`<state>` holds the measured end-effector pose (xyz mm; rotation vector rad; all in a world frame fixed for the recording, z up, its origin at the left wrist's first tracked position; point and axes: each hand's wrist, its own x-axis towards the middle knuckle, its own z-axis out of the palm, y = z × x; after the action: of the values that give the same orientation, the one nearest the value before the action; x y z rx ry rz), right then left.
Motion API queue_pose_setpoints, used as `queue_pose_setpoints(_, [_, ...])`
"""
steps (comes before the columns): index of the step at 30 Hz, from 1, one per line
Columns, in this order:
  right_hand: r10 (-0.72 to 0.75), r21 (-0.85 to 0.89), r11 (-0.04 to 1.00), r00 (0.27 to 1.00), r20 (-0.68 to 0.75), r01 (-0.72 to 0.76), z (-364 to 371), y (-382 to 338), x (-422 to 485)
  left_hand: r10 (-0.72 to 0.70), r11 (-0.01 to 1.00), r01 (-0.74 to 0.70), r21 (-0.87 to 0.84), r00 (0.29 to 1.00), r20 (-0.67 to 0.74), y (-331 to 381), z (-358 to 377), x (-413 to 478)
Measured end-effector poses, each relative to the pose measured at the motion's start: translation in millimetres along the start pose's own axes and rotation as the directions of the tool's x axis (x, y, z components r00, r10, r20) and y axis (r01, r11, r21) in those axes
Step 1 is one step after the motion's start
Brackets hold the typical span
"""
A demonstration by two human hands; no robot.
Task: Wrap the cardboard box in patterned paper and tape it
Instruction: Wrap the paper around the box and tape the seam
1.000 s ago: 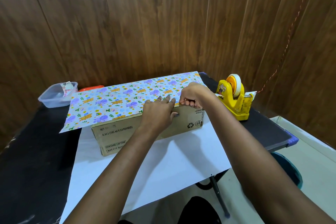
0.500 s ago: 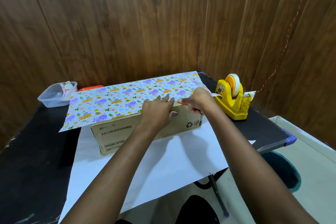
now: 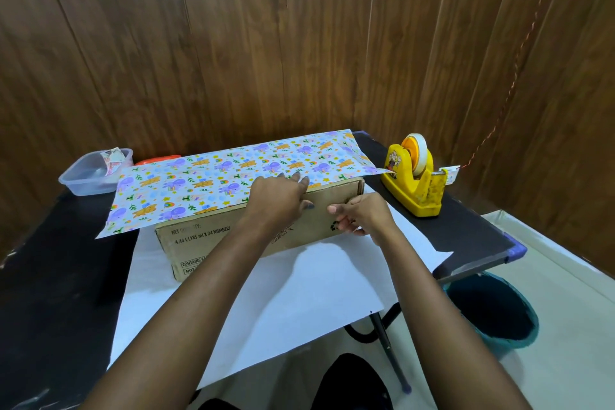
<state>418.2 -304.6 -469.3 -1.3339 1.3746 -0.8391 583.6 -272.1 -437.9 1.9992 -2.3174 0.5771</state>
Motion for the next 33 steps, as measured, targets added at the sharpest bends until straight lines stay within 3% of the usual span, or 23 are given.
queue_pose_setpoints(5, [-0.142,0.152,0.980,0.988,0.060,0.132,-22,6,-9,-0.040,0.999,0.040,-0.006,0.999,0.024,0,-16,5])
queue_pose_setpoints(7, [-0.183,0.161,0.968,0.981,-0.068,0.191,-38,-1,-4,-0.061,0.998,0.061,-0.017,0.998,0.029,4,-26,11])
queue_pose_setpoints(8, [-0.205,0.119,0.966,0.959,-0.195,0.231,-49,-4,0,-0.060,0.998,0.060,-0.023,0.998,0.018,8,-30,14])
queue_pose_setpoints(10, [-0.292,-0.163,0.956,0.827,-0.480,0.243,-76,-7,10,-0.044,0.996,0.043,-0.077,0.999,-0.015,21,-35,23])
queue_pose_setpoints(12, [-0.381,-0.481,0.874,0.707,-0.596,0.065,-103,-8,17,-0.019,0.991,0.016,-0.131,1.000,-0.022,37,-39,31])
queue_pose_setpoints(13, [-0.367,-0.549,0.835,0.714,-0.597,-0.030,-117,-6,24,0.003,0.990,-0.007,-0.144,1.000,-0.029,45,-39,37])
queue_pose_setpoints(15, [-0.200,-0.559,0.808,0.805,-0.558,-0.186,-138,-5,37,0.042,0.986,-0.049,-0.158,0.998,-0.051,59,-39,46])
queue_pose_setpoints(17, [-0.052,-0.528,0.816,0.879,-0.473,-0.236,-148,-7,47,0.072,0.980,-0.083,-0.183,0.995,-0.068,69,-37,51])
queue_pose_setpoints(23, [0.011,-0.181,0.979,0.914,-0.405,-0.092,-155,-21,53,0.139,0.901,-0.174,-0.398,0.983,-0.117,110,-38,73])
queue_pose_setpoints(29, [0.050,0.072,0.997,0.914,-0.402,-0.023,-160,-25,58,0.273,0.903,-0.294,-0.313,0.956,-0.111,144,-34,93])
queue_pose_setpoints(33, [0.048,0.073,0.997,0.905,-0.423,-0.019,-169,-28,51,0.278,0.902,-0.307,-0.303,0.951,-0.136,143,-30,97])
